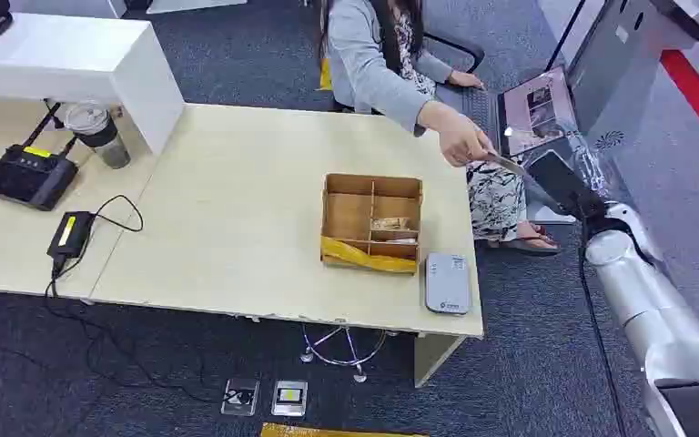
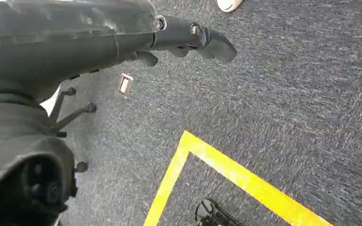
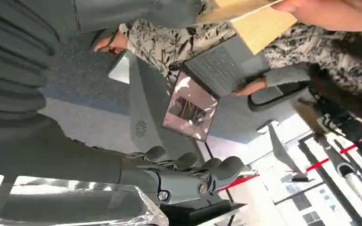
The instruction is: Pass the card to the sensor for recognition and then transmit it.
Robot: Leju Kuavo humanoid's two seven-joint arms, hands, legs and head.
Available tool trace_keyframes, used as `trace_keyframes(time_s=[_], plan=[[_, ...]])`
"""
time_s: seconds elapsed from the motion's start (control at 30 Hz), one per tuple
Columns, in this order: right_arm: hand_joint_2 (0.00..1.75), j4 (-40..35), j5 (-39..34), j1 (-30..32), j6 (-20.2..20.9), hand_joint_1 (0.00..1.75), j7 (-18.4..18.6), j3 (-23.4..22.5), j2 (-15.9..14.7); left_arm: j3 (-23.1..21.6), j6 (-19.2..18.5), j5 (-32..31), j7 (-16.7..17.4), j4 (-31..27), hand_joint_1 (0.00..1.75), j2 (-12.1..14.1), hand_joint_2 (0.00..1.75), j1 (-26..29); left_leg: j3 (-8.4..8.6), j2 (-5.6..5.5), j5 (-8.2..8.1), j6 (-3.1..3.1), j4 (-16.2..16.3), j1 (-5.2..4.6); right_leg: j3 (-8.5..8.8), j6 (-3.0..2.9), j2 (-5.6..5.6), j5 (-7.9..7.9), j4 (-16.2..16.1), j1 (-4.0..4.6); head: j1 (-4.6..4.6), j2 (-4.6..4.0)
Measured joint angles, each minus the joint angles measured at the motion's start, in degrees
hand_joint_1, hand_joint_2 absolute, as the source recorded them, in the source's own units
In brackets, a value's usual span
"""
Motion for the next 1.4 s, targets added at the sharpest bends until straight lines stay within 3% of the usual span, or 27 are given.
trace_keyframes(time_s=[0.5,0.57,0.6,1.0,1.4], plan=[[1.75,-0.4,-2.9,-0.2,0.0,0.0,-0.2,4.3,2.1,-0.2,0.8,0.2,0.4,0.0,0.0,0.0,0.0,0.1,0.01,0.01,0.0,-0.01,0.0,0.0,-0.01,0.0,0.03,0.0,0.0,0.0,0.02,0.0],[1.75,-0.4,-3.7,-0.4,0.2,0.33,-0.2,4.9,2.5,-0.2,1.0,0.2,0.4,0.0,0.0,-0.1,0.0,0.1,0.01,0.01,0.01,-0.01,0.0,0.0,-0.01,0.0,0.03,0.0,0.0,0.0,0.0,0.0],[1.75,-0.4,-4.0,-0.5,0.4,1.75,-0.3,5.2,2.8,-0.2,1.1,0.2,0.4,0.0,0.0,-0.1,0.0,0.1,0.01,0.01,0.01,-0.01,0.0,0.0,-0.01,0.0,0.03,0.0,0.0,0.0,0.02,0.0],[1.75,-0.3,-7.0,-1.2,2.6,1.75,-0.8,7.7,4.5,-0.3,1.6,0.2,0.3,0.0,0.0,-0.2,0.0,0.2,0.02,0.01,0.01,-0.01,0.0,0.0,-0.01,0.0,0.02,0.0,0.0,0.0,0.02,0.0],[1.75,-0.5,-10.0,-1.3,2.6,1.75,1.2,9.3,4.5,-0.4,1.4,0.0,0.6,0.0,0.0,-0.2,0.0,0.3,0.02,0.06,0.0,-0.02,0.0,0.0,-0.07,0.0,0.16,0.0,0.0,0.0,0.02,0.0]])
